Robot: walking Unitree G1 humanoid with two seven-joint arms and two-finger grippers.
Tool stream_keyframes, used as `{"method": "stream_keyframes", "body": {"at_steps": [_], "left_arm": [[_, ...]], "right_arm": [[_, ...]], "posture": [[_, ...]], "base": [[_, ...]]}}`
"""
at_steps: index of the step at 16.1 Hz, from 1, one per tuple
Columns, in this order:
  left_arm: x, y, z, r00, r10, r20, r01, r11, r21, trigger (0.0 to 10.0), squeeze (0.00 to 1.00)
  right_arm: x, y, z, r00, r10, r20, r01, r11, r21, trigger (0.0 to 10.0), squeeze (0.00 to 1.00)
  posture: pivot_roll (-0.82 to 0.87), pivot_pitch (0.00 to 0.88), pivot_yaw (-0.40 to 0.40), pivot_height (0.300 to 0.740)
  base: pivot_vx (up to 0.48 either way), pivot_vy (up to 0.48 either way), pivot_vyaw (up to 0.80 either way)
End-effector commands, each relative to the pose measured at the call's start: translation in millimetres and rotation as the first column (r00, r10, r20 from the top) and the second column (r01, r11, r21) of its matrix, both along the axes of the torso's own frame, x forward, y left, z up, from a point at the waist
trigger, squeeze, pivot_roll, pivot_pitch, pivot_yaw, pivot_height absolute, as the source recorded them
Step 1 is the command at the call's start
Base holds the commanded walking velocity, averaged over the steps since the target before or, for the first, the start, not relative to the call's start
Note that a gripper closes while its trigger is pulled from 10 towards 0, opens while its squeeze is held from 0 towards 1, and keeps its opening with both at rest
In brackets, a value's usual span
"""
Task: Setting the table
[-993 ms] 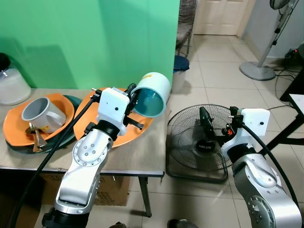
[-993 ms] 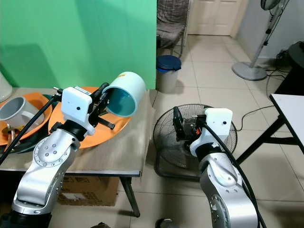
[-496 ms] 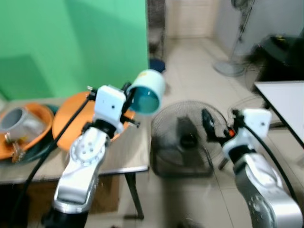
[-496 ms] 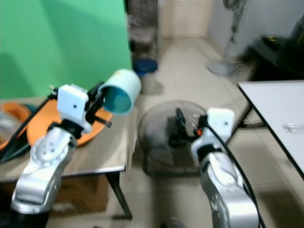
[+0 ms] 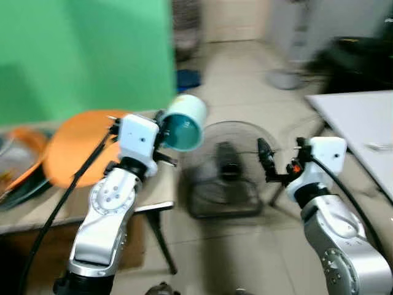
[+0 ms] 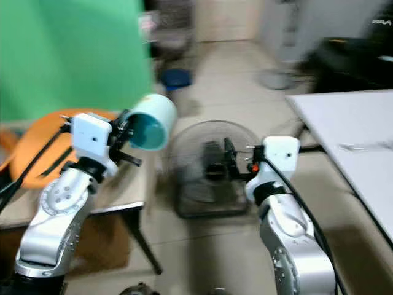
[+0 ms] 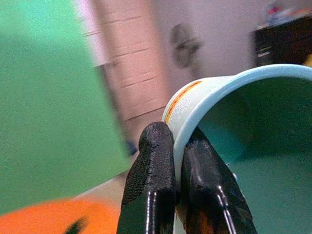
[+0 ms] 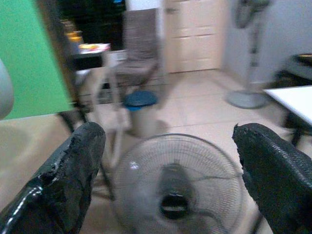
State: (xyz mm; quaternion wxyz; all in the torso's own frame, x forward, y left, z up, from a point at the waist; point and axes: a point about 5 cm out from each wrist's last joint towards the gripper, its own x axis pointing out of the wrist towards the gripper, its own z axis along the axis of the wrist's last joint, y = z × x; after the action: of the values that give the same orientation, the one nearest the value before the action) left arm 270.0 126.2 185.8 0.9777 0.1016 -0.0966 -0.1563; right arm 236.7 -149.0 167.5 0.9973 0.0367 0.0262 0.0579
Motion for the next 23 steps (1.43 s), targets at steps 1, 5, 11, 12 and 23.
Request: {"method": "stream_keyframes", "body": {"at_steps": [1,5,11,12,23], "left_arm": [[-0.5,5.4,1.6,1.0,0.014,0.007,-0.014,1.0,0.003,10.0,0.0],[4.9,15.9,-5.3,0.997,0.063,-0.039,-0.064,0.998,-0.022,10.0,0.0],[6.3,12.7,-6.3,0.998,0.023,-0.056,-0.025,0.999,-0.035,10.0,0.0],[6.3,12.7,-6.2,0.998,0.022,-0.055,-0.024,0.999,-0.035,10.0,0.0],[8.2,15.3,-7.5,0.998,0.013,-0.059,-0.014,0.999,-0.032,10.0,0.0]], "right_arm": [[-0.2,3.3,-3.0,1.0,0.013,-0.027,-0.013,1.0,0.003,10.0,0.0],[4.1,-3.4,-14.9,0.993,-0.078,-0.085,0.077,0.997,-0.01,10.0,0.0],[7.4,0.4,-11.7,0.996,-0.063,-0.068,0.062,0.998,-0.015,10.0,0.0],[7.9,0.9,-11.1,0.996,-0.059,-0.065,0.058,0.998,-0.016,10.0,0.0],[8.1,4.6,-9.6,0.998,-0.042,-0.055,0.041,0.999,-0.015,10.0,0.0]], "posture": [[0.1,0.0,0.027,0.727],[0.11,0.0,0.029,0.727],[0.11,0.0,0.03,0.727],[0.11,0.0,0.03,0.727],[0.1,0.0,0.032,0.727]], "base": [[0.0,0.0,-0.63],[0.0,0.0,-0.58],[0.089,0.0,-0.08],[0.27,0.0,0.0],[0.264,0.0,-0.79]]}}
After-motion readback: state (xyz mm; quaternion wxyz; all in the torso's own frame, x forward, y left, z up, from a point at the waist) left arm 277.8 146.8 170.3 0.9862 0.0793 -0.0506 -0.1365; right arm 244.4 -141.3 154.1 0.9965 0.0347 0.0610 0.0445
